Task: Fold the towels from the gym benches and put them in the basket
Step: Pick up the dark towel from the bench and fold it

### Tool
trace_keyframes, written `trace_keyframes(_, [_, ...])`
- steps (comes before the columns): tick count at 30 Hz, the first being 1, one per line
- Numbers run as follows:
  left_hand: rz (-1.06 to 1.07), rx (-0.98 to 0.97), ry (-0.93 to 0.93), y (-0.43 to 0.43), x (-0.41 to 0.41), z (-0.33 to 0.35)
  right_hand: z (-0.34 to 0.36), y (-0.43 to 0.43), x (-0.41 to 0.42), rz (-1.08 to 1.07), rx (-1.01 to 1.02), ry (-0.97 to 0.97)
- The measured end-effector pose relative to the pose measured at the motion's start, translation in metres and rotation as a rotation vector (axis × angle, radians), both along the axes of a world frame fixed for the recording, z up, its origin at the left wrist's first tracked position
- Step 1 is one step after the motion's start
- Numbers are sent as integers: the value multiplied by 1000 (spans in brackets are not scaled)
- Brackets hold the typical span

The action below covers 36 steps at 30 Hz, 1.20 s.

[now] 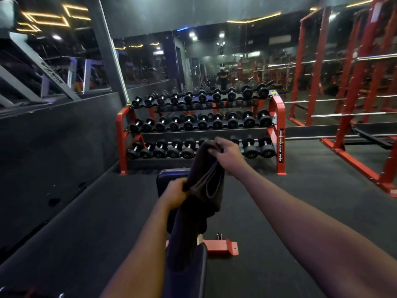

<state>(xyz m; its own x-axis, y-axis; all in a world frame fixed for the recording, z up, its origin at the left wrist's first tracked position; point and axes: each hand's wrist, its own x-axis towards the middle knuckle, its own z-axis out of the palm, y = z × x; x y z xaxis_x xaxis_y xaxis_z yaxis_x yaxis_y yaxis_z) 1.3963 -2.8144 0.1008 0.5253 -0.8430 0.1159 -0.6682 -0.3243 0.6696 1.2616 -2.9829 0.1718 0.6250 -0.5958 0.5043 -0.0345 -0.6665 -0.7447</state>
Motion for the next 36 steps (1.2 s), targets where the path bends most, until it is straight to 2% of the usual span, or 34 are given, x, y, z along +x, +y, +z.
trace_keyframes(3, [63,93,68,14,-1,-34,7,-8,-3,-133,81,-143])
trace_keyframes(6, [85,88,115,11,-9,-49,9,-13,-9,-209,35,-180])
trace_keyframes(8, [188,54,112,4,-12,-48,4,-17,-13,-312,56,-206])
trace_keyframes(11, [308,-75,-24,-3,-7,-42,-7,-31,-26,-518,154,-210])
trace_keyframes(14, [176,-214,10,-5,-6,-32,-11,-49,-46,-700,192,-155])
trace_keyframes(17, [-26,-21,14,-8,-13,-24,-20,-58,-62,-857,225,-96])
trace_keyframes(19, [-51,148,40,-10,-10,-26,-30,-61,-67,-925,267,-84])
trace_keyframes(23, [138,299,17,1,10,-43,-48,-63,-80,-999,357,-60])
trace_keyframes(28, [594,341,-218,10,21,-54,-68,-65,-89,-1058,393,-27])
trace_keyframes(31, [735,241,-175,7,23,-51,-74,-67,-90,-1067,357,-24])
trace_keyframes(33, [761,53,-129,6,24,-48,-76,-69,-90,-1081,339,-23])
trace_keyframes(36, [633,-277,-91,13,24,-39,-79,-75,-96,-1118,294,28])
